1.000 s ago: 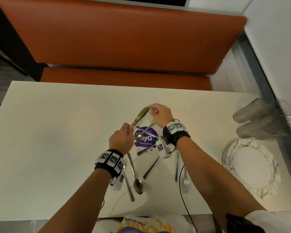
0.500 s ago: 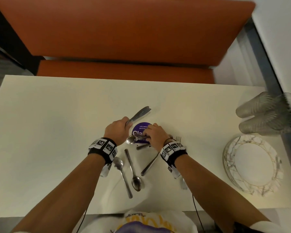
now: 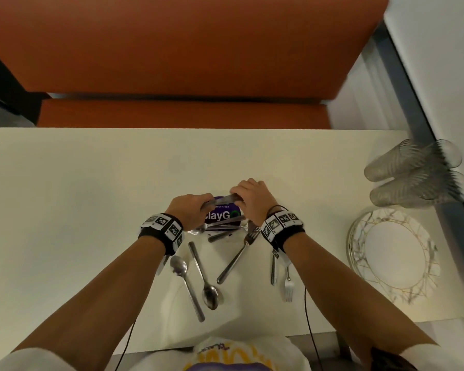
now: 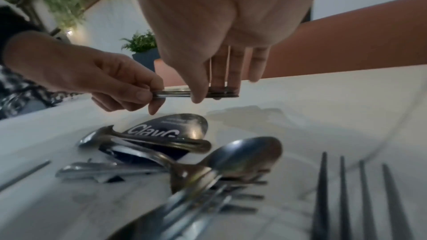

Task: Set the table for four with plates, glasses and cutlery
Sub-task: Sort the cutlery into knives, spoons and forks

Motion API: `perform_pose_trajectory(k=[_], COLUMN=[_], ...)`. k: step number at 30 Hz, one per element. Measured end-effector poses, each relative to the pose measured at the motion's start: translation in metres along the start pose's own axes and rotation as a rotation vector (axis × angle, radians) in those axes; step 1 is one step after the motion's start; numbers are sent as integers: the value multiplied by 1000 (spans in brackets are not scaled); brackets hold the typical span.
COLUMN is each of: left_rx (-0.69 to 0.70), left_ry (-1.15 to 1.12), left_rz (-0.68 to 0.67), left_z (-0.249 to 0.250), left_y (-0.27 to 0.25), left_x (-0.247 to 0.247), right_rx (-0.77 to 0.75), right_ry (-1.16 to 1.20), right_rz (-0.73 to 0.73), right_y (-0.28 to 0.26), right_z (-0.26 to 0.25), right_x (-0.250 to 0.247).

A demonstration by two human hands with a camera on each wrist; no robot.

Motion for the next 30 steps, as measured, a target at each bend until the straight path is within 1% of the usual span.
perform_pose_trajectory(k=[3, 8, 10, 12, 15, 17, 18, 22, 25, 28, 29, 30], left_rx=[-10, -49, -43, -9, 53, 74, 73, 57, 51, 44, 45, 47], left_ry=[-40, -144, -174, -171, -67, 1, -12, -154, -176, -174, -173, -172], left_rz=[-19, -41, 8, 93, 223, 274, 293, 321, 320, 307, 313, 330], left_z=[-4, -10, -10, -9, -5, -3, -3, -8, -9, -9, -10, -11], left_y=[2, 11, 14, 17, 20, 22, 22, 19, 20, 19, 17, 13], left_x=[0, 2, -1, -5, -12, -13, -14, -12, -10, -10, -11, -13], right_rx=[-70, -129, -129, -124, -82, -40, -21, 29, 69, 138, 158, 164], right_ry=[-5, -1, 9, 23, 44, 75, 87, 146, 184, 172, 164, 165], right_rz=[-101, -110, -93, -58, -6, 19, 33, 62, 47, 7, 29, 84], right_y=[7, 13, 13, 11, 9, 7, 6, 6, 6, 2, 0, -3], right_z=[0, 5, 8, 10, 16, 19, 22, 27, 28, 28, 28, 25], right_x=[10, 18, 19, 21, 26, 26, 26, 24, 24, 24, 21, 16])
Point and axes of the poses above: each hand's wrist, its own y-axis towards the middle knuckle, its own x-axis out of the palm, z = x × y, the point moved 8 cm from there along y, towards the middle knuckle, and after that the axes turned 1 degree about -y, right-handed, at the moved point
